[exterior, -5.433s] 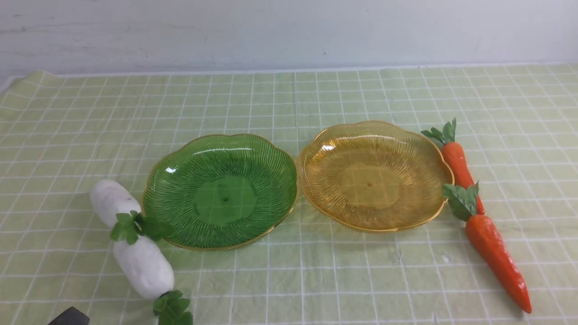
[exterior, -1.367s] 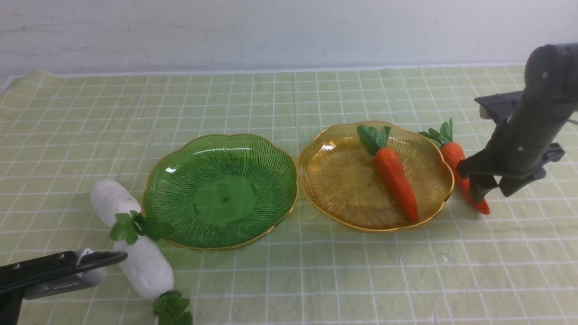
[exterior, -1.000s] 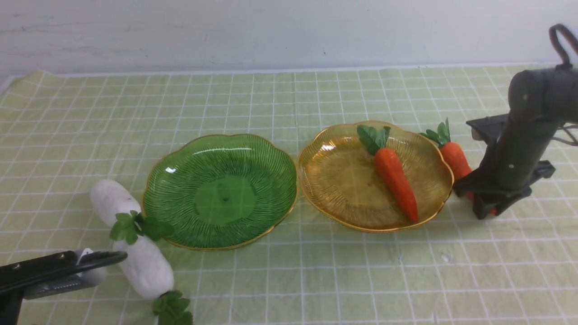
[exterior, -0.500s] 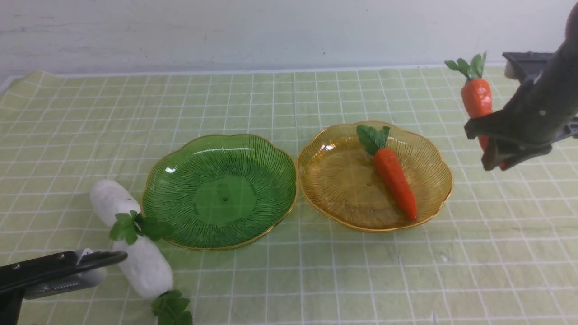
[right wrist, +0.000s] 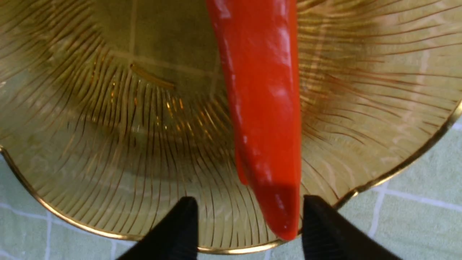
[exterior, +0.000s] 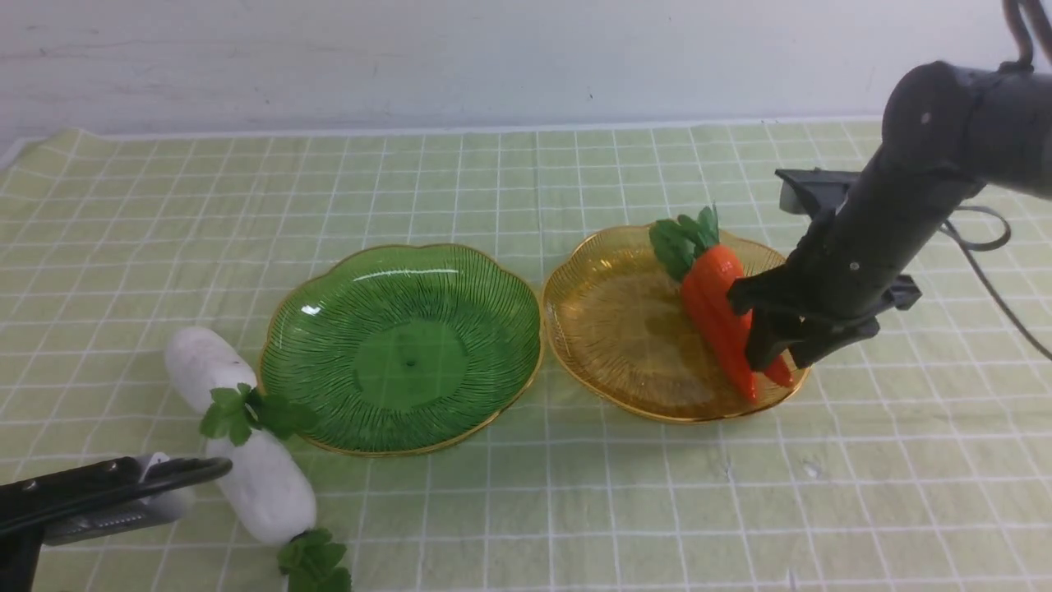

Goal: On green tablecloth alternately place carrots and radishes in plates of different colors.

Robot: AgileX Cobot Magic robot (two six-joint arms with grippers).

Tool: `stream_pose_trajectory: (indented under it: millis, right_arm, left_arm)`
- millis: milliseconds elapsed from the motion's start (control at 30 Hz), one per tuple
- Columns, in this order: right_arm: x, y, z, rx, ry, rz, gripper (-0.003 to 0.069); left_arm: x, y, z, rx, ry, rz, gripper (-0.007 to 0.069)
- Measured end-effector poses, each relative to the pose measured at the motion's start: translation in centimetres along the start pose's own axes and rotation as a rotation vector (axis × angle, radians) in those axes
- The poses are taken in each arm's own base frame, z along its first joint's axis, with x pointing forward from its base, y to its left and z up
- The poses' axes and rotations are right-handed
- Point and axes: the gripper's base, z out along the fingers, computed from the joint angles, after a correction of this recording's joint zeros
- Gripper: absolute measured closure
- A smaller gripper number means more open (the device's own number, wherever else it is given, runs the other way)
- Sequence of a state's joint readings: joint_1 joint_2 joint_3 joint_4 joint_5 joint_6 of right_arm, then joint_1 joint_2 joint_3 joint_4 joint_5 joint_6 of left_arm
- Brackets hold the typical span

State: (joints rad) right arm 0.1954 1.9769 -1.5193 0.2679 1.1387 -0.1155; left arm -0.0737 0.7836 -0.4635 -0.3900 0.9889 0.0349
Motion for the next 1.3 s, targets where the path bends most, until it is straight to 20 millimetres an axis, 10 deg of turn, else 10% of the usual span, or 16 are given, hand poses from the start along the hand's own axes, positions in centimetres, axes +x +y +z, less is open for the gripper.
stream_pose_trajectory:
  millis: [200, 500, 1033, 1300]
  right_arm:
    - [-0.4, 0.4, -1.4, -0.008, 0.017, -0.011, 0.0118]
    - [1.2, 1.7, -7.3, -0.017, -0.110, -0.037, 0.0209]
    - [19.2, 3.8, -17.0, -0.022, -0.314, -0.163, 0.0615]
    - [21.4, 3.7, -16.7, -0.023, -0.320, -0.166, 0.0622]
  left_arm:
    - [0.0, 0.0, 0.0, 0.000, 0.000, 0.000, 0.0431]
    - [-0.5, 0.0, 0.0, -0.002, -0.051, -0.004, 0.0319]
    - [-6.8, 0.7, 3.0, -0.056, -0.198, -0.145, 0.0288]
    - [-9.8, 1.1, 5.4, -0.074, -0.149, -0.195, 0.0223]
